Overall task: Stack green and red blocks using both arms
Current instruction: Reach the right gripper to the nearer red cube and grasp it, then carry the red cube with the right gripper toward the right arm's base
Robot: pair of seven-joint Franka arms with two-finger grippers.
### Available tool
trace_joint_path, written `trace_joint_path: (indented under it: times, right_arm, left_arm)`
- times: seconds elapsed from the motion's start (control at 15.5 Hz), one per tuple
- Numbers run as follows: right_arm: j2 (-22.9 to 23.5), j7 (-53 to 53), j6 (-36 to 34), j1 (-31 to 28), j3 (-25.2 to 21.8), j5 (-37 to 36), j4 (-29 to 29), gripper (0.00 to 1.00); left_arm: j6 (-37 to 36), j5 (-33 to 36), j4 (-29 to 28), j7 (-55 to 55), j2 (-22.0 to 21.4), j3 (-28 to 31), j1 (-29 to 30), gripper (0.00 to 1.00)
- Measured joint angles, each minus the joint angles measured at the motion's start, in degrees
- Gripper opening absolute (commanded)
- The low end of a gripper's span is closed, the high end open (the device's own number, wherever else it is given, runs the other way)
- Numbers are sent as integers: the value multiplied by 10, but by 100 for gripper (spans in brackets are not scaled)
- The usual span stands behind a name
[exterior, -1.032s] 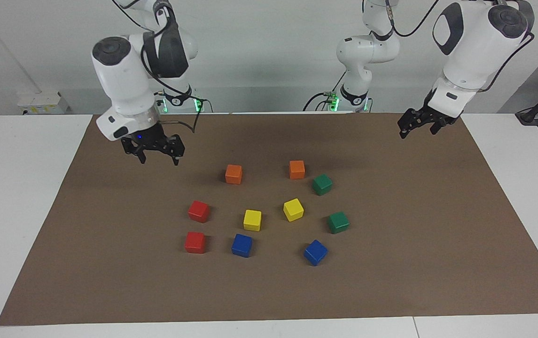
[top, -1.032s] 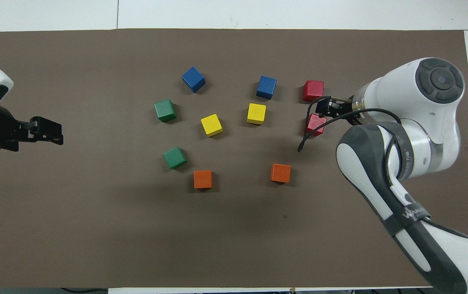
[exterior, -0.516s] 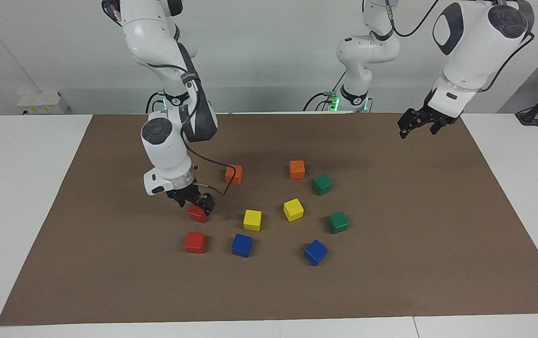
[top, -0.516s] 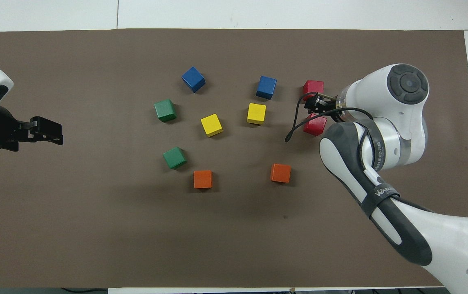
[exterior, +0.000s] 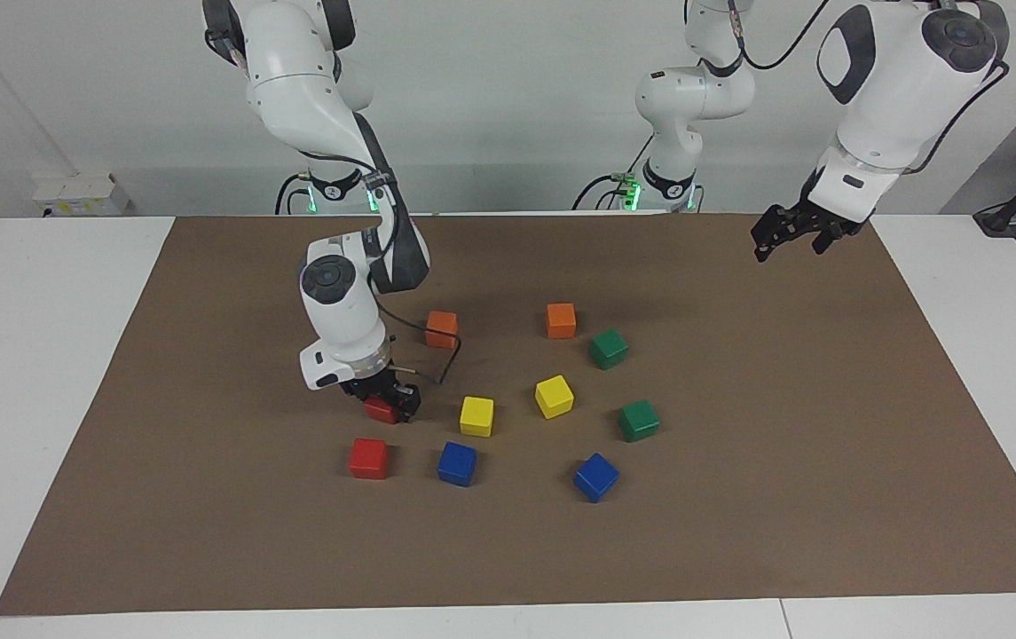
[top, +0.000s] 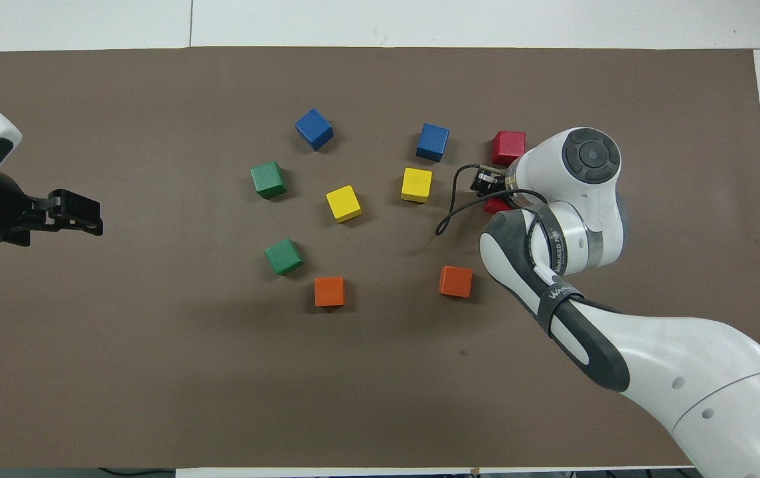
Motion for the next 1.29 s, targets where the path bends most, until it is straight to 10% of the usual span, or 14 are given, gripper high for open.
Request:
trace_joint_path:
  times: [0.52, 0.9, 1.29]
  right_arm:
    - [-7, -33, -52, -8, -5, -23, 19, 0]
    - [-83, -254, -119, -96, -10, -32, -5, 0]
    - [-103, -420, 71, -179, -11, -32, -146, 0]
  left_arm:
    - [0, 0, 0, 0, 0, 0, 0, 100]
    - [0, 0, 0, 0, 0, 0, 0, 100]
    - [0, 0, 0, 0, 0, 0, 0, 100]
